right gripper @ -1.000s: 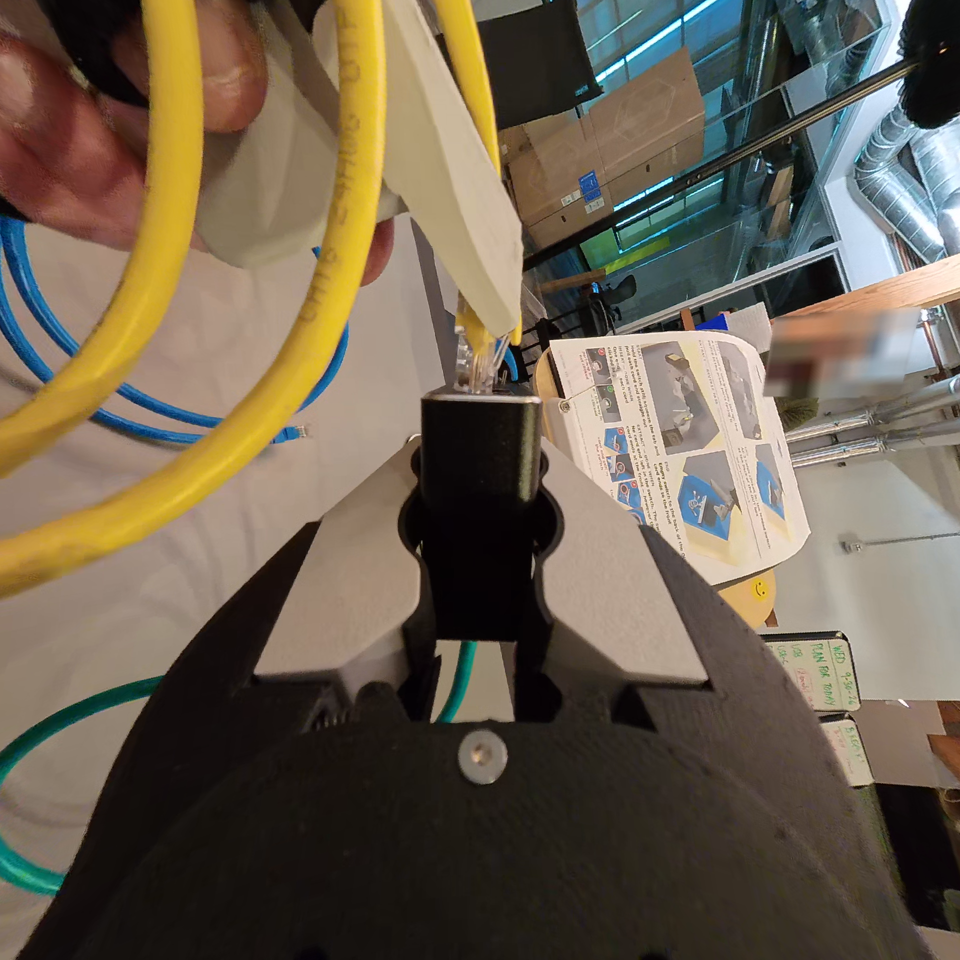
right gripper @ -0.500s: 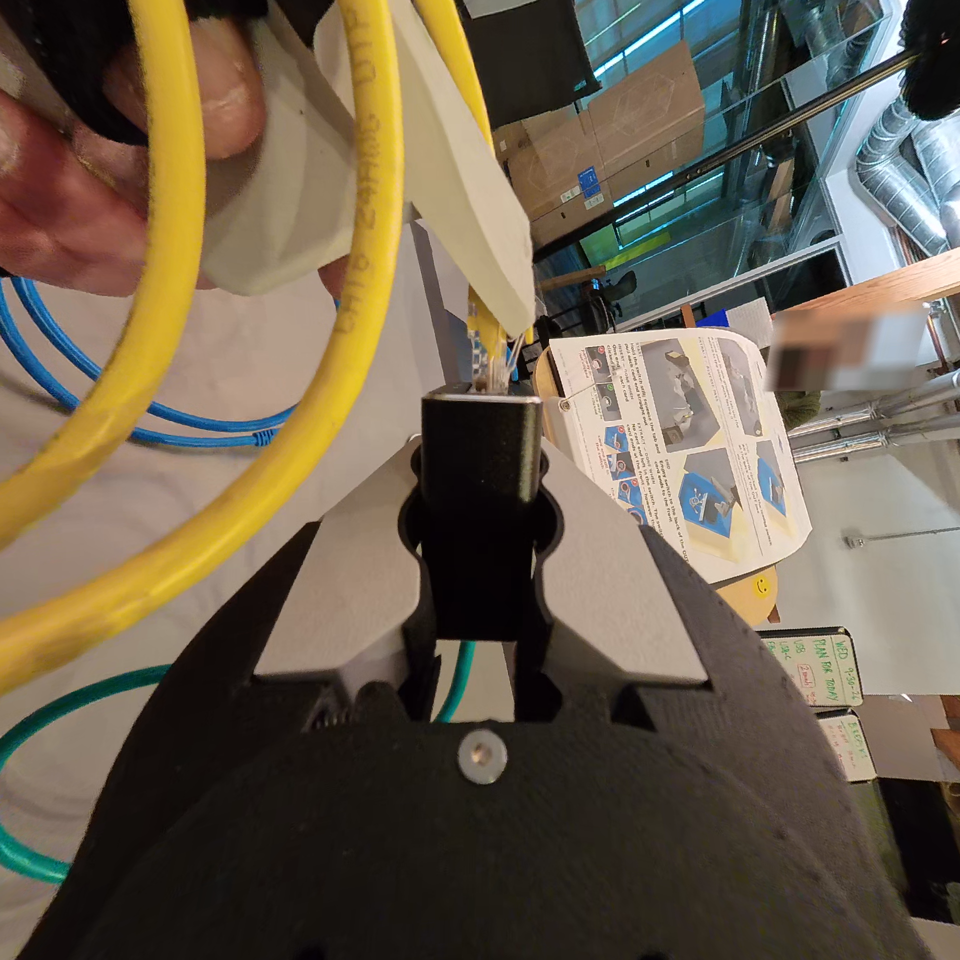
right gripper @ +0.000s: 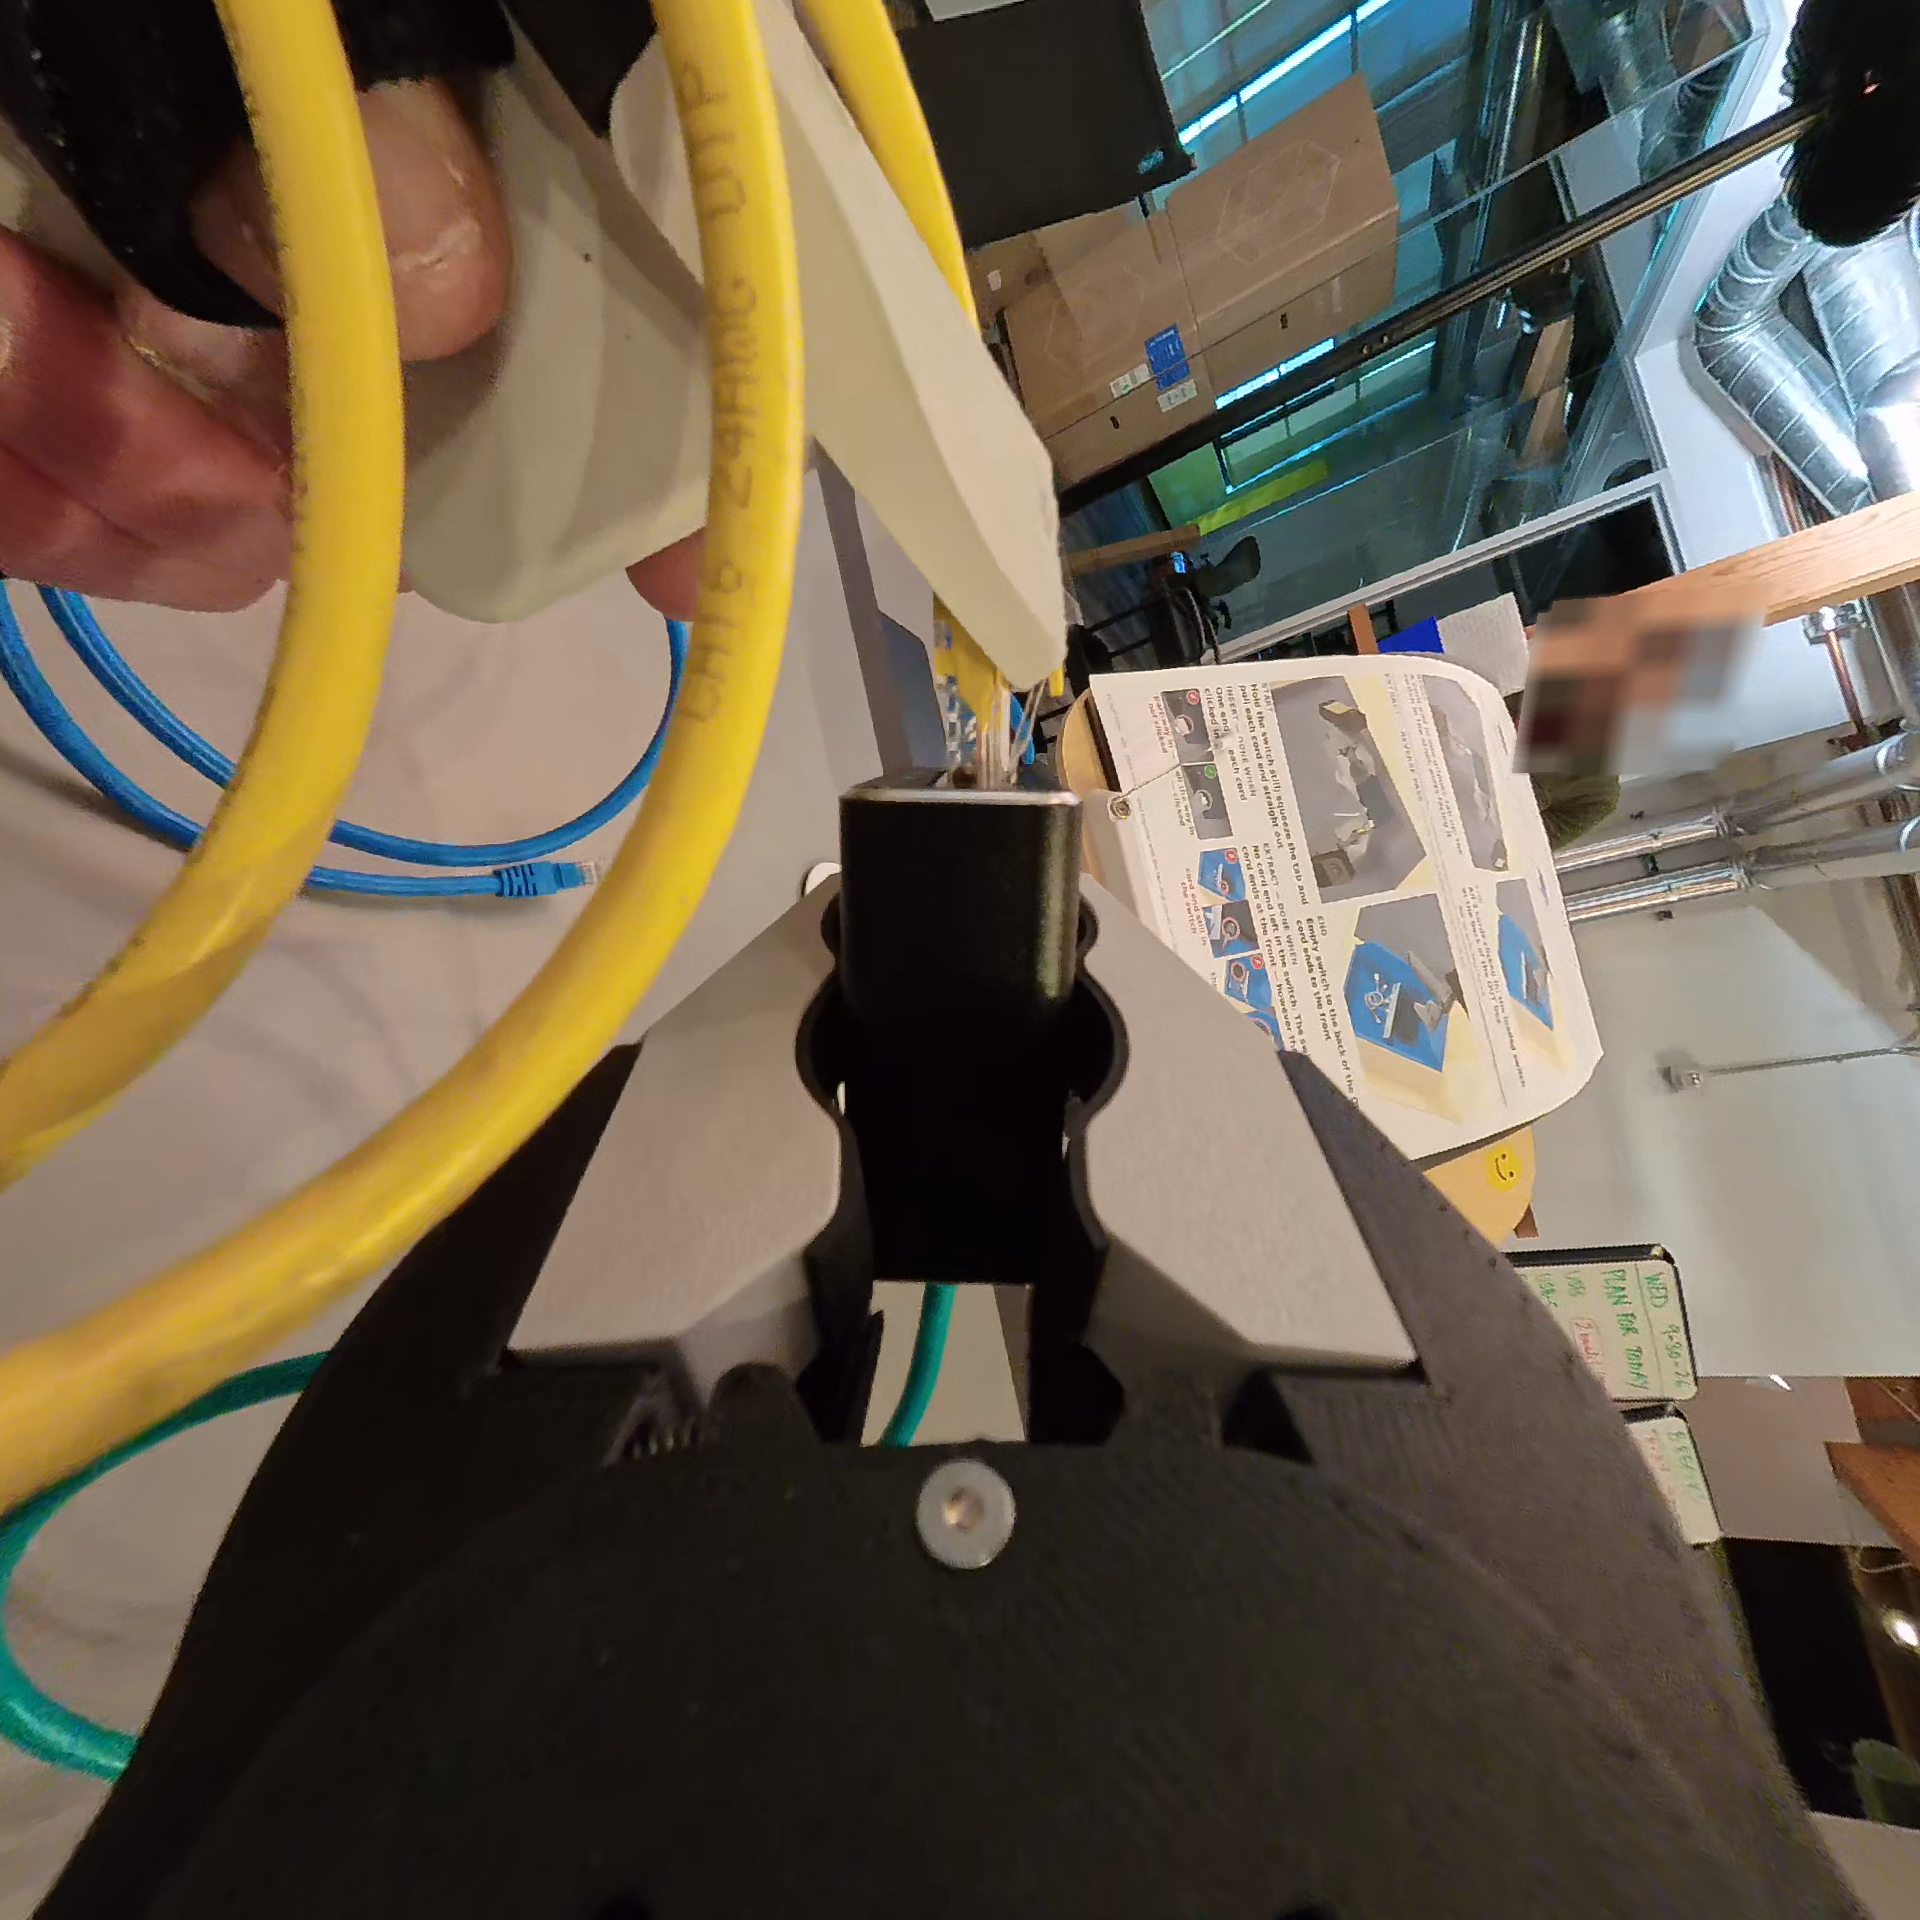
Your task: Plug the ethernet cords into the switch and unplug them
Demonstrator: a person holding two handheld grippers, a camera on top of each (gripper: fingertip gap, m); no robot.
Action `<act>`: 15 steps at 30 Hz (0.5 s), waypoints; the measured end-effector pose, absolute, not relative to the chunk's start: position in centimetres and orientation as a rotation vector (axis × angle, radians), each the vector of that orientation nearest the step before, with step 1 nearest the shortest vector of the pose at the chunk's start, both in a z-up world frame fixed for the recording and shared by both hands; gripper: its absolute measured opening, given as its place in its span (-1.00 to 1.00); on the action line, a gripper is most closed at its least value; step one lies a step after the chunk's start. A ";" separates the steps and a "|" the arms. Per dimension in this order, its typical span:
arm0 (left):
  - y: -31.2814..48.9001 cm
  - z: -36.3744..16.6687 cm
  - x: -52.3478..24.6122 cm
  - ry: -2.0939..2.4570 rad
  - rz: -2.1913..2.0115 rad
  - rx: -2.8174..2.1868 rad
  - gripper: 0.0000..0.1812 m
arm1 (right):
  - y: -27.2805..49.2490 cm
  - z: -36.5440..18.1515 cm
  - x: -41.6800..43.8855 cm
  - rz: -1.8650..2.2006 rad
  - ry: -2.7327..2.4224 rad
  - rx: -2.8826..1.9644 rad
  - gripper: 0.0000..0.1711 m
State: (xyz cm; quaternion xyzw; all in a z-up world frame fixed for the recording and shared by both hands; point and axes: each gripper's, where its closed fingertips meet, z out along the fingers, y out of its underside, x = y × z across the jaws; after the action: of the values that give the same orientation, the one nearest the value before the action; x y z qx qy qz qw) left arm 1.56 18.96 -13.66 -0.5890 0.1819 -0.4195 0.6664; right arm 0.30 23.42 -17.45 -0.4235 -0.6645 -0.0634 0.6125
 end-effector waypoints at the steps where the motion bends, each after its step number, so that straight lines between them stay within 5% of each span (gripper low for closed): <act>1: 18.9 -13.6 1.6 0.409 -0.952 -1.326 -0.86 | 23.4 -17.4 0.3 -0.147 -1.531 -0.975 -0.63; 15: 18.9 -13.6 1.4 0.426 -0.981 -1.344 -0.86 | 23.0 -16.9 0.3 -0.182 -1.529 -0.948 -0.63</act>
State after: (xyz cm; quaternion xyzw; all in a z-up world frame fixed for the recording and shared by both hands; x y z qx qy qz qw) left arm 1.43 18.93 -13.60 -0.5924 0.1876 -0.4322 0.6535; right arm 0.29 23.00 -16.89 -0.4121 -0.6647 -0.0793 0.6182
